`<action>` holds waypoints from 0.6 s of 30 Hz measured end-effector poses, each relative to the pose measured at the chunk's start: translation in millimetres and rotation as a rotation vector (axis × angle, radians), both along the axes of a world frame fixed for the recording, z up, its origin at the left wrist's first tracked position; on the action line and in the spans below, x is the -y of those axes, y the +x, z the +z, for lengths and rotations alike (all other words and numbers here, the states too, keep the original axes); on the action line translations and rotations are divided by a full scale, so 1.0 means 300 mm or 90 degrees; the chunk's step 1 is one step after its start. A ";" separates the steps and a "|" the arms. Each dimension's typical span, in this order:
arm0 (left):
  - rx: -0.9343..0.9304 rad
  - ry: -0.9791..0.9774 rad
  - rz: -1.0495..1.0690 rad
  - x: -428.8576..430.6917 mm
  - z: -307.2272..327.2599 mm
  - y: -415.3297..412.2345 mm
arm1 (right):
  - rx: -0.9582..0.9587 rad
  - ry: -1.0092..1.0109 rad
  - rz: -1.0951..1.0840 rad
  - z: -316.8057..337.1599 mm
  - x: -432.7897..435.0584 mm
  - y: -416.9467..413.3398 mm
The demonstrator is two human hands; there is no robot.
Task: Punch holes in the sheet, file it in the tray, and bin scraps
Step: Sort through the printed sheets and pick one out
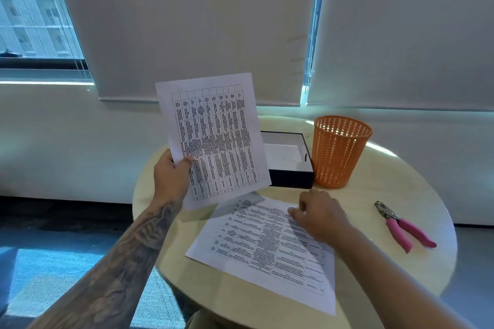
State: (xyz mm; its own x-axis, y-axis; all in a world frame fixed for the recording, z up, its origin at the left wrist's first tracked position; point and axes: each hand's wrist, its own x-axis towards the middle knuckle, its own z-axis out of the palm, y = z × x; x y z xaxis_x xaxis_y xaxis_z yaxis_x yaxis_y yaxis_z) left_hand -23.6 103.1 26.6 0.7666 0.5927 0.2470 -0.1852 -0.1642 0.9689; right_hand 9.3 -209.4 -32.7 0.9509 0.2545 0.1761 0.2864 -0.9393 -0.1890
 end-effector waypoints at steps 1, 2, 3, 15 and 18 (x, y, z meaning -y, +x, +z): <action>0.000 -0.002 0.003 0.003 -0.001 0.001 | -0.023 0.021 0.013 -0.003 -0.004 -0.002; 0.001 -0.005 0.003 0.008 -0.001 0.000 | -0.057 0.039 0.032 -0.007 -0.009 -0.004; 0.002 -0.007 0.001 0.013 -0.003 -0.001 | -0.090 0.046 0.050 -0.010 -0.015 -0.006; 0.004 -0.024 0.035 0.004 -0.003 -0.018 | -0.244 0.039 -0.027 0.072 0.006 0.012; -0.005 -0.042 0.053 -0.016 -0.018 -0.017 | -0.281 0.038 -0.019 0.083 0.014 0.014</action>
State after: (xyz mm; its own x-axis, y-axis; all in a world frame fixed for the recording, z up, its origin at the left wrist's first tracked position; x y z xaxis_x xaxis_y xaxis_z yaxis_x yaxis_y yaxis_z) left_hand -28.8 108.0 21.2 0.7163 0.6687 0.1995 -0.1654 -0.1150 0.9795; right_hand 13.6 -213.7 -7.7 0.9450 0.2275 -0.2349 0.1388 -0.9295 -0.3418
